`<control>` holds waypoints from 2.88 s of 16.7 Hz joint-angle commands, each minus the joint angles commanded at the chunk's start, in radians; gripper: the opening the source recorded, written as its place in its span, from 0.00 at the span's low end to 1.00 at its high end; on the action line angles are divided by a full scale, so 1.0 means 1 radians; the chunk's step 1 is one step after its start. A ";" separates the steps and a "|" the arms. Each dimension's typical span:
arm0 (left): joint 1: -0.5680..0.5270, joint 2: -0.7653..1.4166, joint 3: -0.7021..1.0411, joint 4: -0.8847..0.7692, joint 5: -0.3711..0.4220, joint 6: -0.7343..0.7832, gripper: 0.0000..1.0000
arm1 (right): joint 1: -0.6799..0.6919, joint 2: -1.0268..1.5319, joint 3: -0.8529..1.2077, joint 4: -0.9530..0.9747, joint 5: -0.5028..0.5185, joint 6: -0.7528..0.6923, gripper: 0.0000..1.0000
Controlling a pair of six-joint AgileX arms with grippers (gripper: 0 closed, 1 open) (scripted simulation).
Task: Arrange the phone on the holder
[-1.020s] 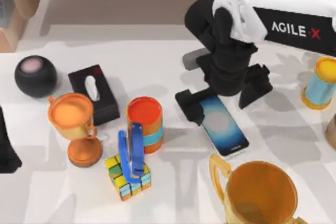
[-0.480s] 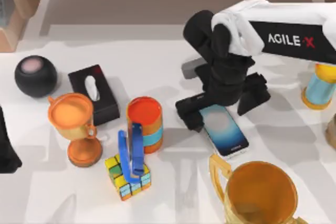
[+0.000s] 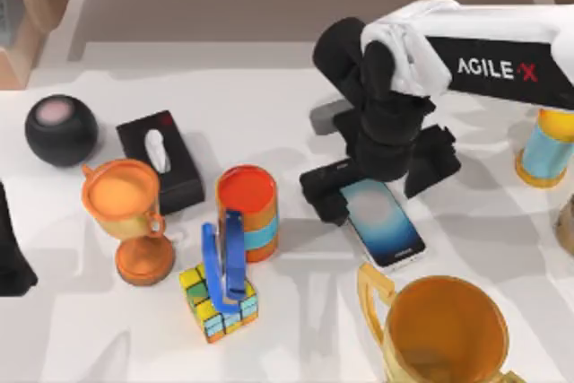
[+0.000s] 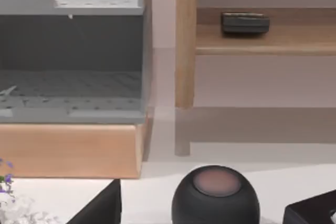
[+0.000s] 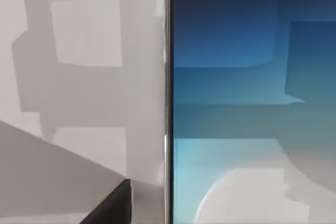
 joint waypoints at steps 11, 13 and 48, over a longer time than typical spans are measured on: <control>0.000 0.000 0.000 0.000 0.000 0.000 1.00 | 0.000 0.000 0.000 0.000 0.000 0.000 0.00; 0.000 0.000 0.000 0.000 0.000 0.000 1.00 | 0.000 0.000 0.000 0.000 0.000 0.000 0.00; 0.000 0.000 0.000 0.000 0.000 0.000 1.00 | -0.725 -1.041 -0.409 0.644 -0.307 -0.117 0.00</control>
